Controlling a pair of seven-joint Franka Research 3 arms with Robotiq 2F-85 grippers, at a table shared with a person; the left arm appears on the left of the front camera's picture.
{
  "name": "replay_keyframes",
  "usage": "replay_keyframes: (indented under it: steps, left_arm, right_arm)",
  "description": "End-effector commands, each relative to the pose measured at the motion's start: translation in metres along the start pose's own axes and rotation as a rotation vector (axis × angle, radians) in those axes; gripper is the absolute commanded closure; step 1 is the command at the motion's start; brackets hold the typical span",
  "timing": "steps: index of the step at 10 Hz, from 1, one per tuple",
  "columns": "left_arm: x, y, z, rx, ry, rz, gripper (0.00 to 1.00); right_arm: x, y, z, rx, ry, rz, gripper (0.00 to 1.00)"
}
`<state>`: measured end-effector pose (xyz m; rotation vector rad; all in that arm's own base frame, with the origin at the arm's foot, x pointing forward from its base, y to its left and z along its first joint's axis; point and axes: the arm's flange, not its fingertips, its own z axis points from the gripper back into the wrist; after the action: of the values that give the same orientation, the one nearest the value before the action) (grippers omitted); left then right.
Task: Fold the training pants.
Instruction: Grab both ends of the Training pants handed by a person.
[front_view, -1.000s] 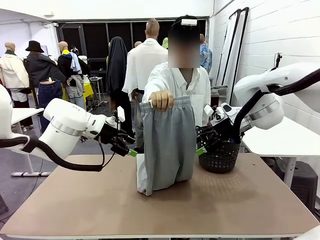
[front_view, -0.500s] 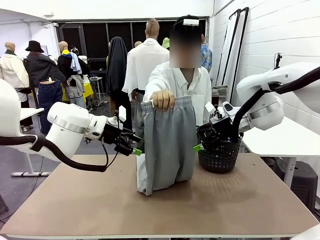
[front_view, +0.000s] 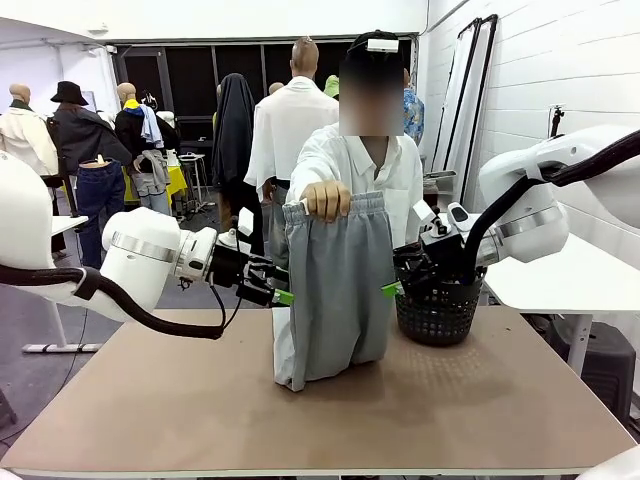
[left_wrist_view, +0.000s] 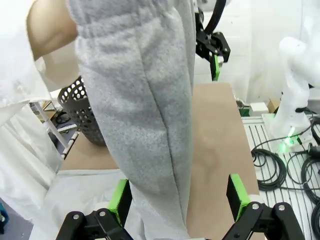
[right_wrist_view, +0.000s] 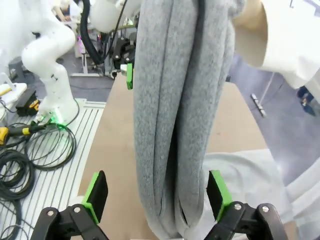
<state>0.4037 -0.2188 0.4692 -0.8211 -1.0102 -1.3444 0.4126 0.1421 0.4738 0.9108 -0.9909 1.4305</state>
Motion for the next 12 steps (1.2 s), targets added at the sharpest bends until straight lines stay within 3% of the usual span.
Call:
replay_keyframes:
  steps: [1,7,12]
  left_arm:
    - [-0.004,0.008,-0.008,0.001,-0.097,-0.008,0.00]
    - [0.010,0.000,-0.023,-0.051,-0.146,-0.031,0.00]
    - [0.041,-0.003,-0.029,-0.054,-0.192,-0.050,0.00]
  right_arm:
    - [-0.001,-0.009,-0.005,0.010,-0.073,0.019,0.00]
    - [0.012,-0.017,-0.009,0.046,-0.166,0.021,0.00]
    - [0.022,-0.011,-0.017,0.032,-0.210,0.029,0.00]
